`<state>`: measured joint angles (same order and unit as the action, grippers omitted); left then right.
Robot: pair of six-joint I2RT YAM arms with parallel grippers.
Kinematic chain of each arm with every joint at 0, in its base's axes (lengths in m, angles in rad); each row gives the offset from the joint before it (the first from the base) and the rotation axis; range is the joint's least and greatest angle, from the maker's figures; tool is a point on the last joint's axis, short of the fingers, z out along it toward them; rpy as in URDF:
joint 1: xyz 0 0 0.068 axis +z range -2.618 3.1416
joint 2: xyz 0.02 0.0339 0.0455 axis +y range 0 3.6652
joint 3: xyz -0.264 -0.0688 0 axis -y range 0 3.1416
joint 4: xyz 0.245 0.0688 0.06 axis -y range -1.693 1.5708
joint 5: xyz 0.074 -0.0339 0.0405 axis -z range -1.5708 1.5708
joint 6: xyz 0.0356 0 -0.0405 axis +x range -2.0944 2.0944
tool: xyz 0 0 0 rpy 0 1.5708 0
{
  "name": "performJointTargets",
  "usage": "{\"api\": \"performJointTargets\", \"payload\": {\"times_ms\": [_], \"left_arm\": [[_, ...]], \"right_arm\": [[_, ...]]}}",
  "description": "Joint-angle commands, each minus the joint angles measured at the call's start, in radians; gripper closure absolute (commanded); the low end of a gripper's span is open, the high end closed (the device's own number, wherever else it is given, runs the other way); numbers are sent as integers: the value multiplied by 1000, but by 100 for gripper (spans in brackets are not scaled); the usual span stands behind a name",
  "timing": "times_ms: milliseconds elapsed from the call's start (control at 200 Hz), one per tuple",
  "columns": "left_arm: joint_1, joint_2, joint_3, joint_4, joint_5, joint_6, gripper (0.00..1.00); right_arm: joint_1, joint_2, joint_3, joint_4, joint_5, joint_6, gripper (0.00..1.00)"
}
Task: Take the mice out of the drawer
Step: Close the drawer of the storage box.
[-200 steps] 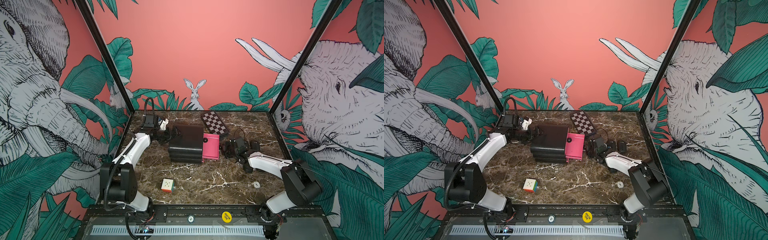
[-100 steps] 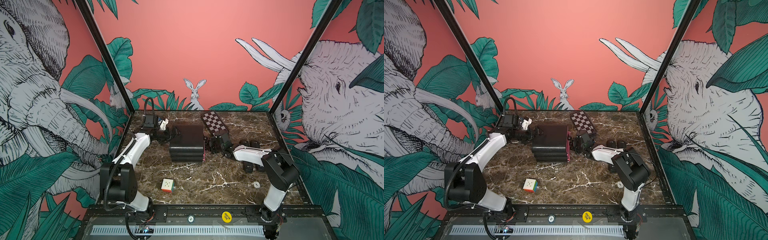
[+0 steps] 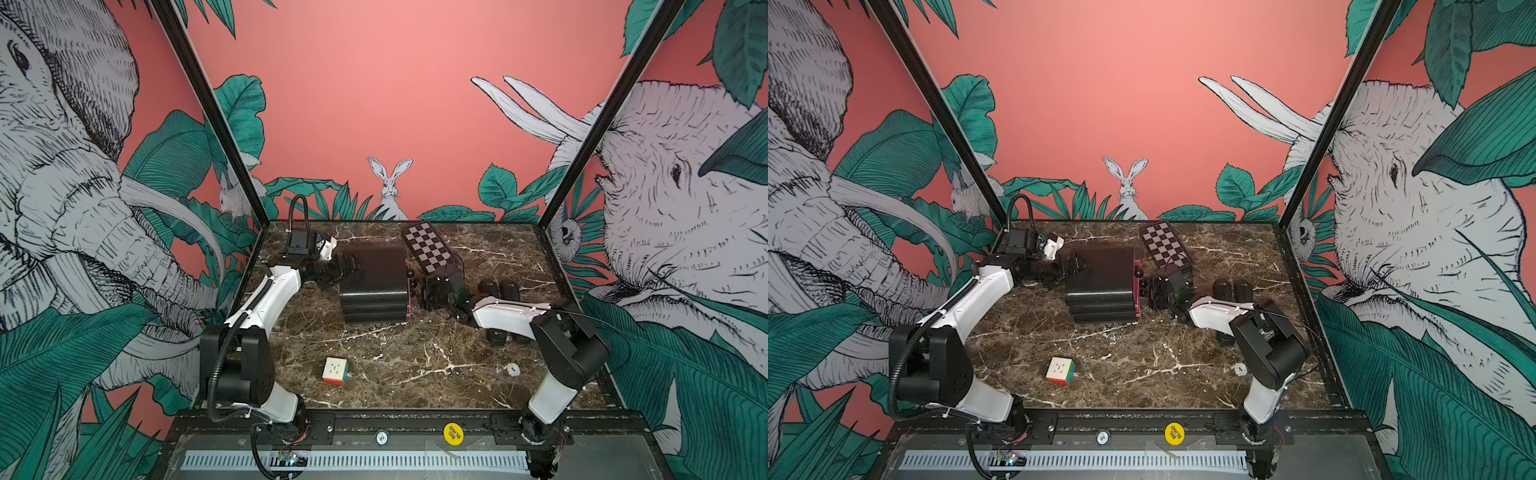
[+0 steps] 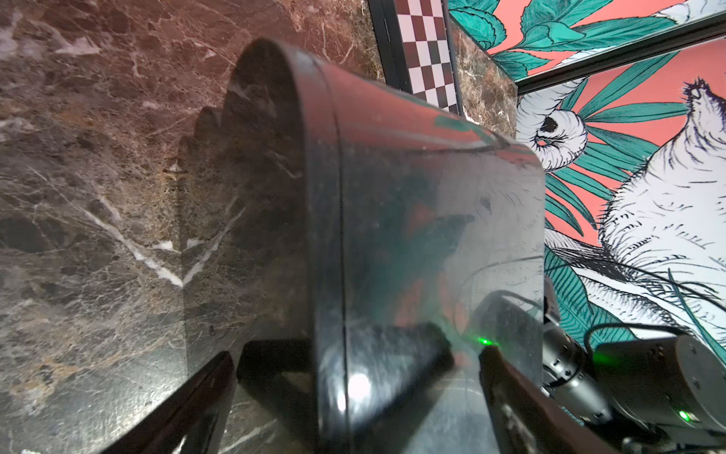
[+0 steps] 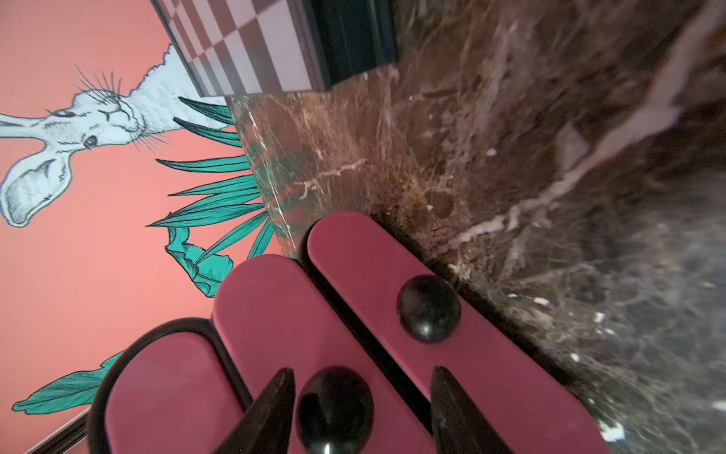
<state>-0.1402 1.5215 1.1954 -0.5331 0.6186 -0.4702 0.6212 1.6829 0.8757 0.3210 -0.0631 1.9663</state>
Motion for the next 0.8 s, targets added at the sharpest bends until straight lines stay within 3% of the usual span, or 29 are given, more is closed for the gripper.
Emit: {"api": "performJointTargets", "payload": {"times_ms": [0, 170, 175, 190, 210, 505, 795], "left_arm": [[-13, -36, 32, -21, 6, 14, 2], [-13, -44, 34, -36, -10, 17, 2], [-13, -44, 34, -36, -10, 17, 2], [-13, -46, 33, -37, -10, 16, 2], [-13, -47, 33, -38, -10, 16, 2], [-12, -56, 39, -50, -10, 17, 2], [-13, -64, 34, -56, -48, 19, 2]], "right_arm": [[-37, -69, -33, -47, 48, -51, 38], [-88, -127, -35, -179, 1, -180, 26], [-88, -127, -34, -182, -2, -186, 24], [-96, -126, -31, -194, -9, -206, 5], [-105, -123, -25, -209, -25, -235, 1], [-155, 43, 198, -455, -248, -644, 1], [-154, 107, 258, -488, -302, -712, 1]]}}
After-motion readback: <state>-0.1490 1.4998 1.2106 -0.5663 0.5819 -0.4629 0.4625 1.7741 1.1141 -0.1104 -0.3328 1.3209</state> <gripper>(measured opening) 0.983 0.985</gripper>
